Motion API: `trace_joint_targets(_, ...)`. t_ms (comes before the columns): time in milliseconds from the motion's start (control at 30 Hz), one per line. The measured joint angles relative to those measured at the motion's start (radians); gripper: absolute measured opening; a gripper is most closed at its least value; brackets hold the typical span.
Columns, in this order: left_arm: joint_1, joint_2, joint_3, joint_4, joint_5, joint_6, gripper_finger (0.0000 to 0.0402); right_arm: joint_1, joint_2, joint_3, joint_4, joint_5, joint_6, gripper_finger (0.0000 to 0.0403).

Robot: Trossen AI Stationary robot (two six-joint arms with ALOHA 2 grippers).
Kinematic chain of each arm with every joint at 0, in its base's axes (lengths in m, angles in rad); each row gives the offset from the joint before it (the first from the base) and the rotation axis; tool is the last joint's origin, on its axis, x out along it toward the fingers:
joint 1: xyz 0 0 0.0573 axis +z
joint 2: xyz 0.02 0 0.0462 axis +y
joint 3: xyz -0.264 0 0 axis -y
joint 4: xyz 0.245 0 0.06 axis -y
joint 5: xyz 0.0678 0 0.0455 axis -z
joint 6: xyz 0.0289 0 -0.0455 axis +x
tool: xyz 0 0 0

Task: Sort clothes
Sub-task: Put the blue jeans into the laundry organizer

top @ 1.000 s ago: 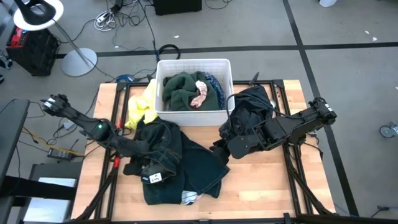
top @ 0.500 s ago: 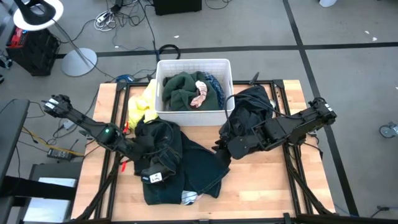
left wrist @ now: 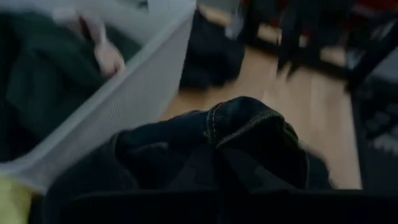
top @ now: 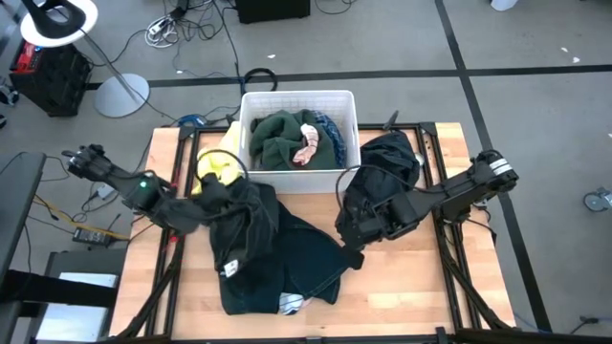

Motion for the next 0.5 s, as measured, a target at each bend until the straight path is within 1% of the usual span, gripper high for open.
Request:
trace_joint_targets(100, 0.0, 0.049, 0.114, 0.009, -0.029, 0.048, 0.0002, 0.008, -0.035, -0.091, 0.074, -0.028, -0.016, 0.0042)
trace_joint_targets(267, 0.0, 0.2, 0.35, 0.027, -0.052, 0.192, 0.0001, 0.016, -0.118, -0.249, 0.19, -0.038, -0.017, 0.0006)
trace_joint_targets(367, 0.005, 0.293, 0.516, 0.026, -0.072, 0.264, 0.0001, 0.018, -0.176, -0.32, 0.226, -0.042, -0.008, 0.0006)
trace_joint_targets(500, 0.036, 0.402, 0.735, 0.029, -0.078, 0.355, 0.0, 0.018, -0.254, -0.364, 0.277, -0.042, -0.032, 0.0021)
